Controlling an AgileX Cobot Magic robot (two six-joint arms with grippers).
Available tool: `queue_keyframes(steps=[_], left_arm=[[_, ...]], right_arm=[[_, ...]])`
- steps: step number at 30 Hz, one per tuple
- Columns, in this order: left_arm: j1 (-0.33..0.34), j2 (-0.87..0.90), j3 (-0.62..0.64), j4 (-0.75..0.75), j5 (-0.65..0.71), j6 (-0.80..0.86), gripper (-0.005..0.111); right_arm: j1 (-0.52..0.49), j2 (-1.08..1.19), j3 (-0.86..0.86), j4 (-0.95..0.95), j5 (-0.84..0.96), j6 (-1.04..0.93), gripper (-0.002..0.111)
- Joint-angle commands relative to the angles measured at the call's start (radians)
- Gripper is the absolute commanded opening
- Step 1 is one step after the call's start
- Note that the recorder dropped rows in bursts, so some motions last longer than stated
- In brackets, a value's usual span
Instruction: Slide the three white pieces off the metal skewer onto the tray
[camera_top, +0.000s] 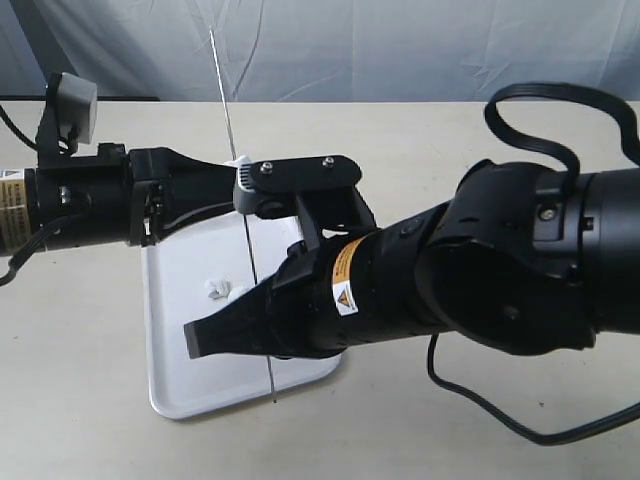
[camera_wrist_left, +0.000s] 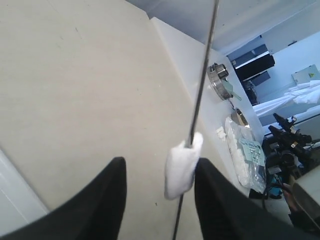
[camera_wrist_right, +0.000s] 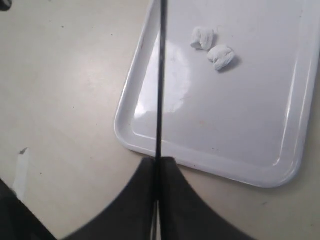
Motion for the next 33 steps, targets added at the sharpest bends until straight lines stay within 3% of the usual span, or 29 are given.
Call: queue_keyframes(steps=[1,12,21,33], left_arm=[[-0.006,-0.007,-0.016,-0.061,-0.005,0.006,0.043],[-0.012,-0.007,-0.028,-0.083,-0.014,0.002,0.043],[-0.054,-0.007,-0.028,-0.020,0.115,0.009,0.043],[-0.054,-0.007,-0.028,0.007,0.123,0.009,0.043]], right_arm=[[-0.005,0.001,-0.007,-0.002,0.005,-0.008,-0.001],[-0.005,0.048,-0.007,0.000,0.007,-0.008,-0.001],[-0.003,0.058,-0.010,0.004,0.001,-0.008,-0.001],[-0.003,0.051,-0.010,0.000,-0.001,-0.009,-0.001]])
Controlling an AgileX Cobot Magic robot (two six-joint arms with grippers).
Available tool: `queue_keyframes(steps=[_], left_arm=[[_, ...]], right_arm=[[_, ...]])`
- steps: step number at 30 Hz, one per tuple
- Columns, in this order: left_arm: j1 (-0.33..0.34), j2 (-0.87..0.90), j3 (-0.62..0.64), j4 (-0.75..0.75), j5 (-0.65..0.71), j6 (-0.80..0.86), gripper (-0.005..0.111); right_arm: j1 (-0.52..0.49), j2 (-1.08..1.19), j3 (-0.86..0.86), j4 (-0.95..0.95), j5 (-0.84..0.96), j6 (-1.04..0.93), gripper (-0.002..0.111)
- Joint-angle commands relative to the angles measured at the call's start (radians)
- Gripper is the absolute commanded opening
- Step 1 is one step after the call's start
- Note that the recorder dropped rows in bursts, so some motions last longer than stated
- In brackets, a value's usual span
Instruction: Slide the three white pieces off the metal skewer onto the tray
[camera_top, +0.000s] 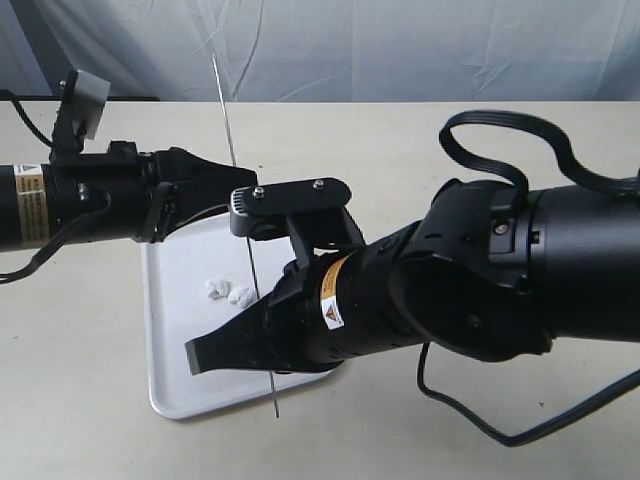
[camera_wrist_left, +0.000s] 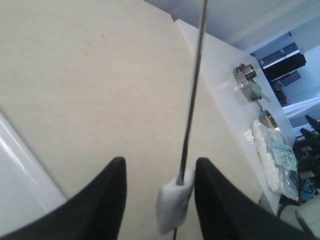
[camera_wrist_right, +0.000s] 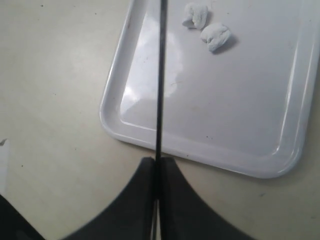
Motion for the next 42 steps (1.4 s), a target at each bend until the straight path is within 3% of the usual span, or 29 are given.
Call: queue_keyframes(steps=[1,5,11,33,42], left_arm=[[-0.006,-0.007,-0.003,0.009,-0.011,0.004,0.042],[-0.006,-0.007,-0.003,0.011,-0.017,0.004,0.041],[-0.006,-0.007,-0.003,0.011,-0.017,0.023,0.018],[-0.006,-0.007,-0.003,-0.015,-0.033,0.025,0.018],[-0.006,-0.007,-0.003,0.072,-0.070,0.025,0.018]], right_arm=[[-0.003,-0.008,-0.006,-0.006,-0.007,-0.009,-0.001],[-0.003,-0.008,-0.006,-0.004,-0.007,-0.009,-0.001],[-0.003,-0.008,-0.006,-0.004,-0.005,-0.009,-0.001],[0.046,-0.006,-0.006,-0.004,0.000,-0.009,-0.001],[0.036,-0.006,-0.006,-0.027,0.003,-0.009,-0.001]])
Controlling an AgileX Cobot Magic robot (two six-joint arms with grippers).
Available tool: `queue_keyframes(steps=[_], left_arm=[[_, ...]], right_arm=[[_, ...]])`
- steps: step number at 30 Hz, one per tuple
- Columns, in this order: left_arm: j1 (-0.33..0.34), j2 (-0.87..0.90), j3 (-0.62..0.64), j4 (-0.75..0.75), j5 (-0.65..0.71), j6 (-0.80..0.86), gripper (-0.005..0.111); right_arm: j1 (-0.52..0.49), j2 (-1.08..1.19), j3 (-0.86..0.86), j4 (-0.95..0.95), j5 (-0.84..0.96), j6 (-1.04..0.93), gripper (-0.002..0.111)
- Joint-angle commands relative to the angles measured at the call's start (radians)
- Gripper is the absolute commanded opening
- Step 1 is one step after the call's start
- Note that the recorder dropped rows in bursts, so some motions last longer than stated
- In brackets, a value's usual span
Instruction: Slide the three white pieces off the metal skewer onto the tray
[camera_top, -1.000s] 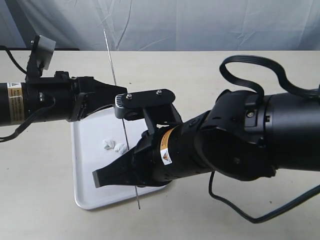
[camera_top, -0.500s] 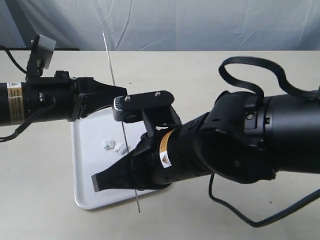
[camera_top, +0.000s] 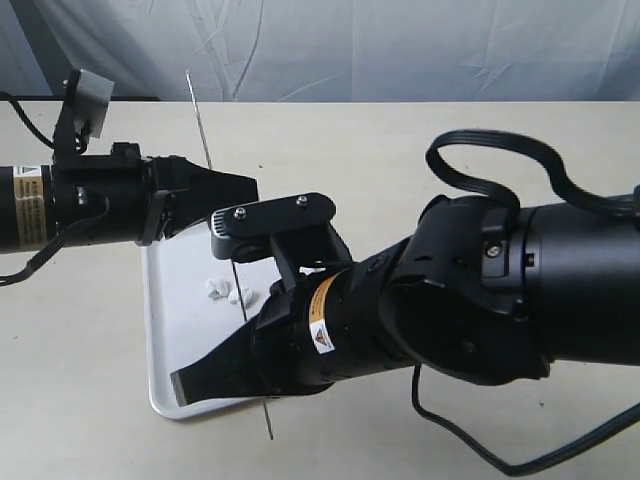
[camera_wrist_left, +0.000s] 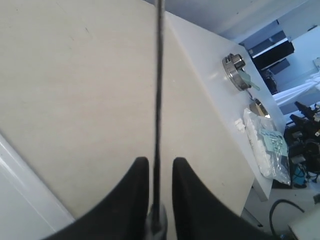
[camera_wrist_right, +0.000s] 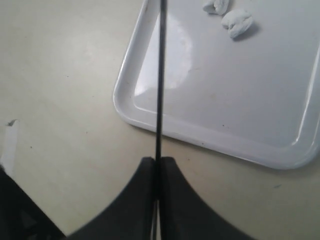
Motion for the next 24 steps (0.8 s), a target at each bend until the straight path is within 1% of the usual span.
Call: queue_keyframes(steps=[1,6,9,12,16,24], left_arm=[[-0.006,-0.007,-0.003,0.052,-0.022,0.004,0.018],[-0.006,-0.007,-0.003,0.060,-0.002,0.004,0.018],[-0.006,-0.007,-0.003,0.060,0.014,0.002,0.015],[-0.006,-0.007,-0.003,0.062,0.020,0.002,0.011],[-0.006,-0.007,-0.003,0.062,0.024,0.002,0.000],[-0.006,-0.007,-0.003,0.047,0.024,0.002,0.000]], right_arm=[[-0.010,-0.006,-0.006,-0.029,-0.008,-0.005,-0.001],[-0.010,-0.006,-0.006,-0.031,0.000,-0.005,-0.001],[-0.010,-0.006,-0.006,-0.038,0.005,-0.005,-0.001],[-0.010,-0.006,-0.006,-0.049,0.007,-0.005,-0.001],[-0.010,-0.006,-0.006,-0.052,0.007,-0.005,-0.001],[-0.010,-0.006,-0.006,-0.051,0.015,-0.005,-0.001]])
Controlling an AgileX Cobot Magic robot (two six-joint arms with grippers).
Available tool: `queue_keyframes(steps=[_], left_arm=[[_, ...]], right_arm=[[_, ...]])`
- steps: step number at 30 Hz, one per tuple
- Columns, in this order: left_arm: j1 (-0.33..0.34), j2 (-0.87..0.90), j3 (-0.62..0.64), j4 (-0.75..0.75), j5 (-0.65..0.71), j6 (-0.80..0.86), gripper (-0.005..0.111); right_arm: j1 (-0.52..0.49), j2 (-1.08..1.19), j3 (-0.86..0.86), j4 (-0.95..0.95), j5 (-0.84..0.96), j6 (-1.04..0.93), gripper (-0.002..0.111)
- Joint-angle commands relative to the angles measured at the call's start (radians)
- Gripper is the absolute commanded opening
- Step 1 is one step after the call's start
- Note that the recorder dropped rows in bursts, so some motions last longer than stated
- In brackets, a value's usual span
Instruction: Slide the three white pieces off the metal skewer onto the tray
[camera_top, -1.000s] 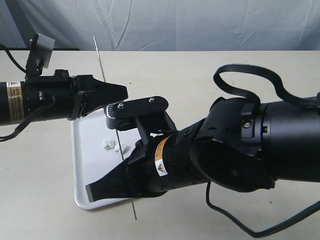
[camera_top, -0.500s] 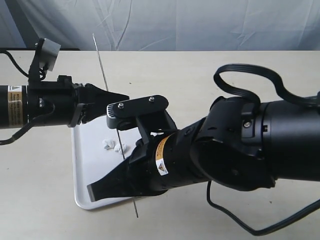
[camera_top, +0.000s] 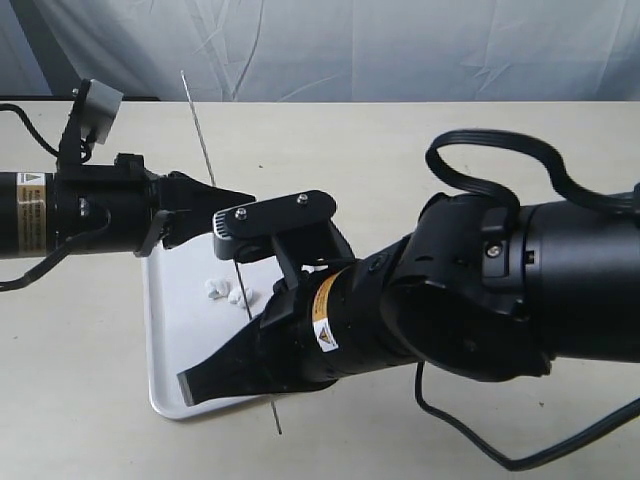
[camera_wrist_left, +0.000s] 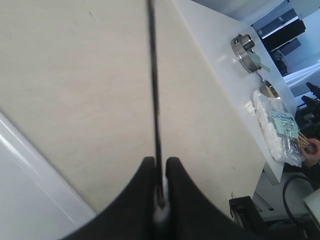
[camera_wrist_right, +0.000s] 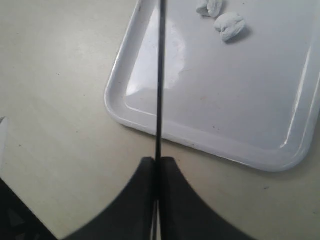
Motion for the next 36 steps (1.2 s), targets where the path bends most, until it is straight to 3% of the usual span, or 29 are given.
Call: queue_keyframes(steps=[1,11,21,30,36], left_arm=[[-0.004,-0.007,-0.003,-0.028,0.006,0.002,0.000],[0.092,-0.007,-0.003,-0.089,-0.090,0.013,0.000],[0.094,-0.007,-0.005,-0.238,-0.114,0.051,0.000],[0.096,-0.007,-0.091,-0.238,-0.095,0.054,0.000],[0.176,-0.007,-0.093,-0.200,-0.132,0.016,0.000]], right_arm=[[-0.006,-0.006,-0.006,-0.014,0.010,-0.005,-0.001],[-0.006,-0.006,-0.006,-0.004,0.029,-0.003,-0.001],[0.041,0.091,-0.006,0.015,0.047,-0.006,-0.001],[0.048,0.113,0.069,0.034,0.014,-0.006,-0.001],[0.048,0.113,0.127,0.051,-0.043,-0.006,-0.001]])
